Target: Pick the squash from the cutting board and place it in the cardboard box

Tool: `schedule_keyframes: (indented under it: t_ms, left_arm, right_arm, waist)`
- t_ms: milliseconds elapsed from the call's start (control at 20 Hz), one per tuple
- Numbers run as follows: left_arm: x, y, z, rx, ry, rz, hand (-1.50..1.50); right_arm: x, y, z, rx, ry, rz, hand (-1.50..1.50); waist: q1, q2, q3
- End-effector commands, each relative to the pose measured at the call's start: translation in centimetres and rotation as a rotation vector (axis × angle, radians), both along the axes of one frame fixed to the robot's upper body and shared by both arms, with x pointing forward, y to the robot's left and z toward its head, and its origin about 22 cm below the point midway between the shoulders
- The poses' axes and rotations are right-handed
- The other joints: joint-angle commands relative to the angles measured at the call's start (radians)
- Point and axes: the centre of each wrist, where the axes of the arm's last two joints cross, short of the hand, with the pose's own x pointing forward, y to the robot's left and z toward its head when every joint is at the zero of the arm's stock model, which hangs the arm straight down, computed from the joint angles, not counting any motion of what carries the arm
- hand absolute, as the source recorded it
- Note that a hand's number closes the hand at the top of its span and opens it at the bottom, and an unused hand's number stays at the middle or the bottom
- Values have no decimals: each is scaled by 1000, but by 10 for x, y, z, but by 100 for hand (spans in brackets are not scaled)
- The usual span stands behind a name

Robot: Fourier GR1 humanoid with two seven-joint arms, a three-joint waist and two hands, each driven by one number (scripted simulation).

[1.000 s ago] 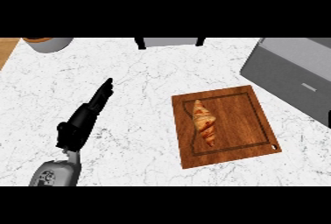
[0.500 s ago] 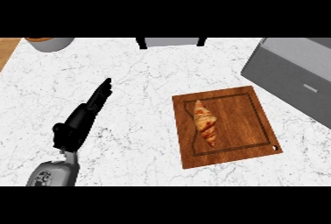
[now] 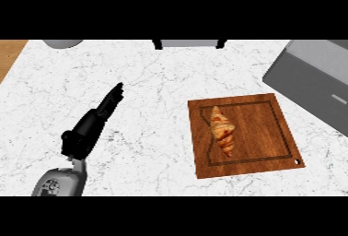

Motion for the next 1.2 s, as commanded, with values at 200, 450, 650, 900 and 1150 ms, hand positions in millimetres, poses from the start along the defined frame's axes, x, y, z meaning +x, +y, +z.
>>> schedule_keyframes:
  t_ms: [200,450,650,900,1150]
  left_arm:
    - [9,-10,4,31,-20,-62,0]
    - [12,-18,4,2,-26,-84,0]
    - [15,-21,1,9,-17,-74,0]
    - [21,-15,17,26,-28,-103,0]
    - [21,-44,18,-1,-26,-113,0]
  right_arm:
    - [-7,-18,6,147,52,195,150]
    - [-2,-16,25,163,82,193,150]
    - [5,-15,32,184,83,160,150]
    - [26,-5,24,125,64,111,150]
    - [52,9,-9,50,63,127,150]
  waist:
    - [57,13,0]
    - [77,17,-1]
    - [80,16,-2]
    - [109,20,-2]
    - [99,19,-2]
